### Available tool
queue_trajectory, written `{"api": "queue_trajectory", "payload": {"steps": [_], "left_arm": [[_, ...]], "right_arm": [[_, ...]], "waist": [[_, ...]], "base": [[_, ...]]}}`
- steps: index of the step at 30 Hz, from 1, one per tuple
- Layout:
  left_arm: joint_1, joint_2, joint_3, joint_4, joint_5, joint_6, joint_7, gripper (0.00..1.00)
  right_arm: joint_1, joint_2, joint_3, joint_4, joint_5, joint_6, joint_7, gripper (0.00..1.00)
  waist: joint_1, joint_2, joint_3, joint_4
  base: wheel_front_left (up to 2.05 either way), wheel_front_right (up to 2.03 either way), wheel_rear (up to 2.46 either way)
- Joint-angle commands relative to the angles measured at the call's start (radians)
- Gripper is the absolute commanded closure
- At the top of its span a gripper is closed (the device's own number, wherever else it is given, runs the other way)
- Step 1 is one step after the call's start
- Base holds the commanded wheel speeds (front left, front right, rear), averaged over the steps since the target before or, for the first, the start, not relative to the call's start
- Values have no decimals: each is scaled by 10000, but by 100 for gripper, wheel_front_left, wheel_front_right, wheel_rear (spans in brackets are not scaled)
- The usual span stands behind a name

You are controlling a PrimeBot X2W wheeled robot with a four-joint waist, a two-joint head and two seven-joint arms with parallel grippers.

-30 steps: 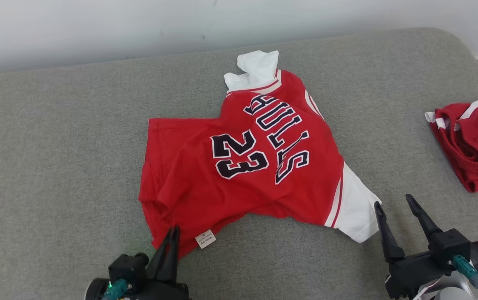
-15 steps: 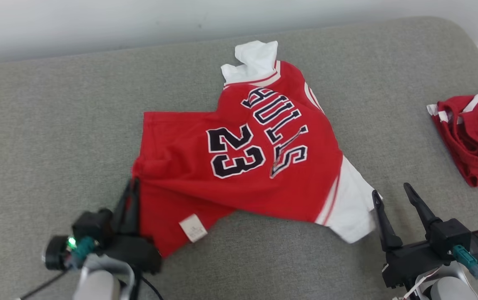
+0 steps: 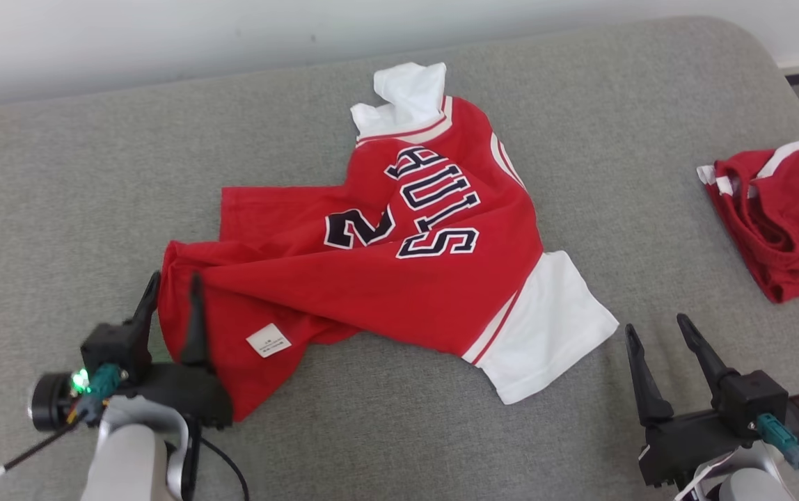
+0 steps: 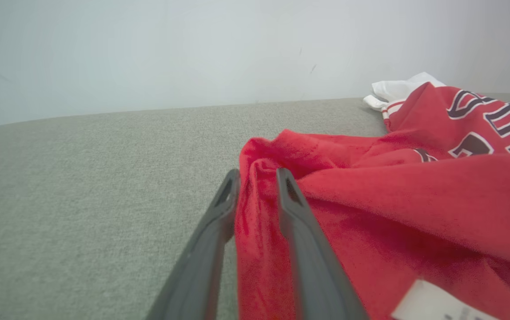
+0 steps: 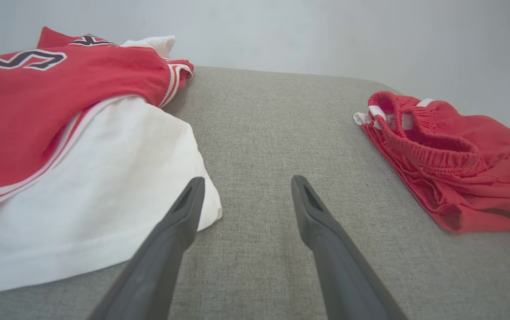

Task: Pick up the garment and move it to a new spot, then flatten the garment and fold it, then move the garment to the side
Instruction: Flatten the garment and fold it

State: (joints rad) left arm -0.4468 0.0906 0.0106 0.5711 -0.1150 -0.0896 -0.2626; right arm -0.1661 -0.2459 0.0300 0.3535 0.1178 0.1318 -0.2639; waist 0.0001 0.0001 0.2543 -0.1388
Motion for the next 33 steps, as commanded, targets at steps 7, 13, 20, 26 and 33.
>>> {"api": "queue_trajectory", "payload": {"steps": [7,13,20,26,33], "left_arm": [[1161,-383,292,-912,-870,-214,-29,0],[1848,-400,-672,-866,-2726,-327,-29,0],[1762,-389,-1355,-98,-4071,-385,-30,0],[1583,-396,-1590,531,-4503,-364,-27,0],[1544,-398,-1676,409,-4661,-383,-27,0]], "right_arm": [[244,152,42,153,15,-26,3,0],[190,196,227,238,30,-26,2,0],[111,76,255,277,94,-26,2,0],[119,55,243,277,122,-26,2,0],[108,104,220,290,136,-26,2,0]], "waist": [[-1,-1,-581,558],[-1,-1,-656,695],[-1,-1,-549,588],[-1,-1,-484,449],[-1,-1,-464,452]], "base": [[0,0,0],[0,0,0],[0,0,0],[0,0,0],[0,0,0]]}}
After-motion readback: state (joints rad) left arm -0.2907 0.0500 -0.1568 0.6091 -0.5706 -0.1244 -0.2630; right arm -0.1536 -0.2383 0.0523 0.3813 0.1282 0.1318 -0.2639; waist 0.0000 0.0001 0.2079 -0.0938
